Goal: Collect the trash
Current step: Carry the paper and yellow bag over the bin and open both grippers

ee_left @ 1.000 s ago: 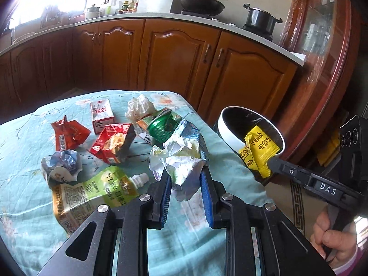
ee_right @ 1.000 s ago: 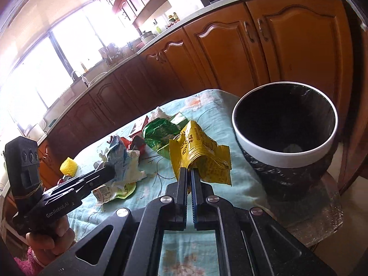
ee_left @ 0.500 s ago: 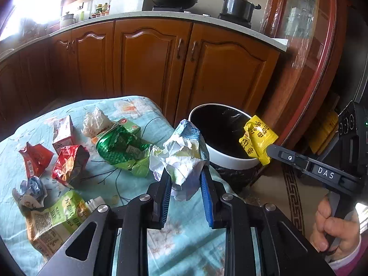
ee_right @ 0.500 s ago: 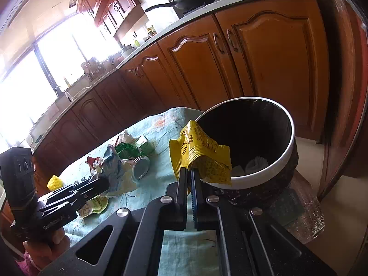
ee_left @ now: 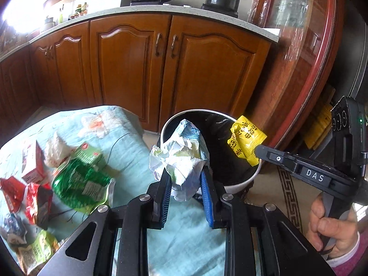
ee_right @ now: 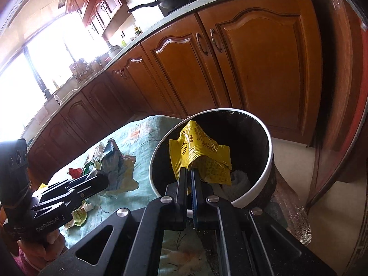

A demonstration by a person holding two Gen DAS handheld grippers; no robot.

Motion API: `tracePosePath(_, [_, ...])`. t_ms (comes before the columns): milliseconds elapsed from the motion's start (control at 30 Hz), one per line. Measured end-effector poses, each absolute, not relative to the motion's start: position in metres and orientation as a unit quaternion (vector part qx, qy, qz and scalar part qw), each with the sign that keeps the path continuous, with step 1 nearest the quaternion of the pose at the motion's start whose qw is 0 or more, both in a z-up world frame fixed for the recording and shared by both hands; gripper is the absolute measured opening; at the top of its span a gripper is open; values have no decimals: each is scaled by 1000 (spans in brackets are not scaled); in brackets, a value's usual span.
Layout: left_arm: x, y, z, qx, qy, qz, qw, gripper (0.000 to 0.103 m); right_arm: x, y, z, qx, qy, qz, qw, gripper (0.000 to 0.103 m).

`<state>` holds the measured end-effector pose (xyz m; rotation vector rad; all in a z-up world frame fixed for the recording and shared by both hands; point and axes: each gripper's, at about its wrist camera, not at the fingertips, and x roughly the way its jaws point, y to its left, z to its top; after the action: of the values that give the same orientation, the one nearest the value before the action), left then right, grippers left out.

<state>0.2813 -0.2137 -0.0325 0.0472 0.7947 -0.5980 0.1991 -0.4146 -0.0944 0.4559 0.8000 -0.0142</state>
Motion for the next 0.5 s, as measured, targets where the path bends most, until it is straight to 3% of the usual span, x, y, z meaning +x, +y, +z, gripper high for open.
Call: tracePosePath(500, [349,-269,-51,40,413,-292,861,24,231,-445,-108,209,405,-20,890,3])
